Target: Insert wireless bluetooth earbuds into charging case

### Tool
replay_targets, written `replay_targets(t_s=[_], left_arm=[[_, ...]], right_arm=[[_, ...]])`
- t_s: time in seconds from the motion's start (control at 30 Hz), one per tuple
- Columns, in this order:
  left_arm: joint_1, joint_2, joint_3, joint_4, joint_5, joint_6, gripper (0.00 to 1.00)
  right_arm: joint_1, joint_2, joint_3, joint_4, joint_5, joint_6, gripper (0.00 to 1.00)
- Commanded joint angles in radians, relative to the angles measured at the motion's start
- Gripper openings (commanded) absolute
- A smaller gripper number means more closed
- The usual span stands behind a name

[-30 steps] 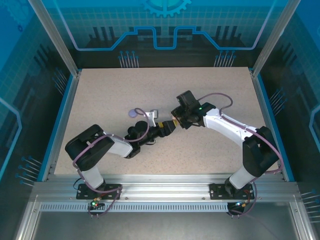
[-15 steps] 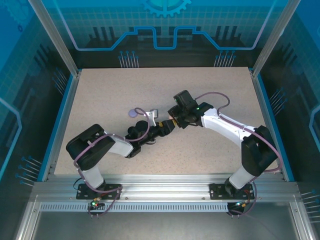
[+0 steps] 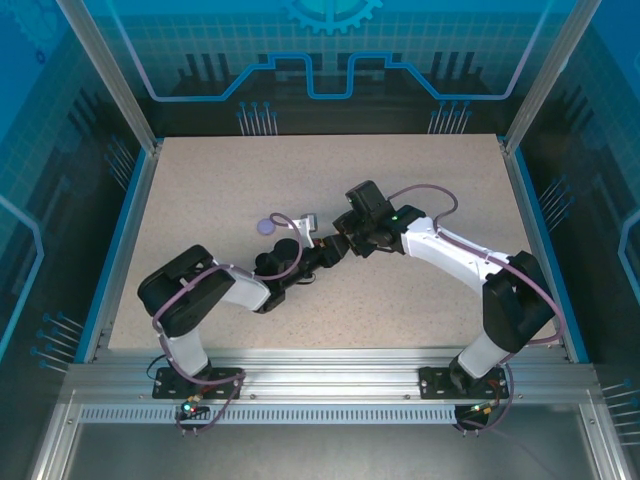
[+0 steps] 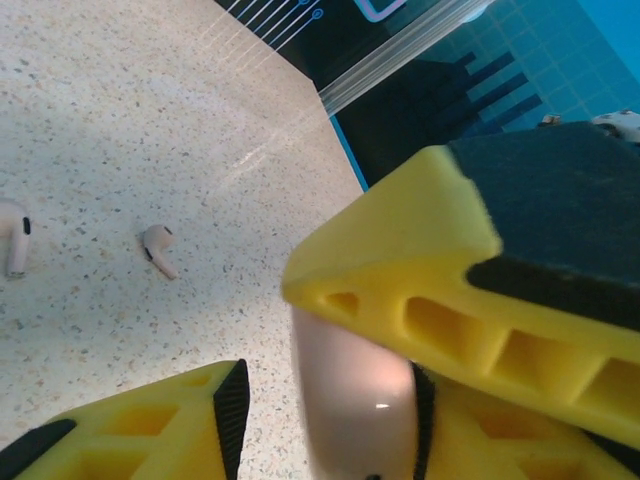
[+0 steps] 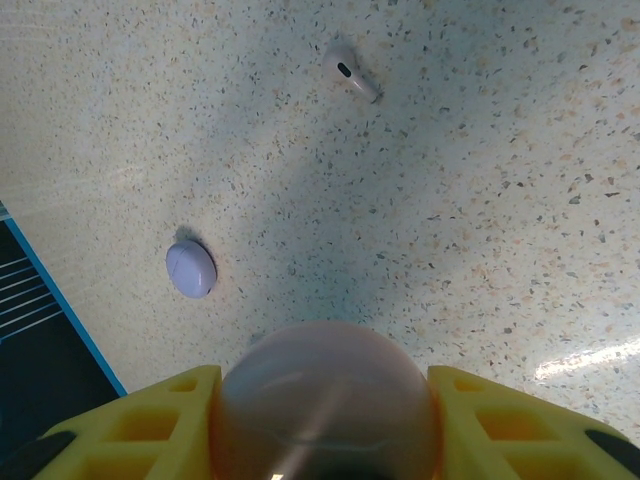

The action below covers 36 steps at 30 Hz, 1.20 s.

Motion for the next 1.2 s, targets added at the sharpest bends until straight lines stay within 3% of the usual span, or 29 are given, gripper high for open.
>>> replay_targets(t_s=[0.0, 0.3, 0.77, 0.83, 0.93, 1.07, 1.17], left_arm=[[-0.002, 0.019, 0.023, 0.052, -0.039, -0.019, 0.43], [-0.001, 0.02, 0.024, 0.054, -0.06, -0.019, 0.33], [0.002, 0.035, 0.033, 0.054, -0.05, -0.029, 0.05], [0.002, 0.032, 0.03, 0.053, -0.044, -0.033, 0.04], [0.003, 0.023, 0.028, 0.031, -0.027, -0.038, 0.03], [0.015, -0.016, 0.016, -0.031, 0.021, -0.025, 0.0], [0.05, -0.057, 0.007, -0.087, 0.121, -0.004, 0.0]], right_arm=[[0.012, -0.002, 0.023, 0.0, 0.005, 0.016, 0.33], [0.012, 0.002, 0.023, 0.002, 0.0, 0.016, 0.33], [0.006, -0.013, 0.02, -0.004, 0.007, 0.011, 0.35], [0.0, -0.017, 0.022, 0.002, 0.01, 0.002, 0.44], [-0.027, -0.031, 0.034, -0.007, 0.013, -0.028, 0.68], [-0.084, -0.093, 0.048, -0.046, 0.026, -0.117, 0.74], [-0.128, -0.156, 0.035, -0.073, 0.021, -0.209, 0.75]])
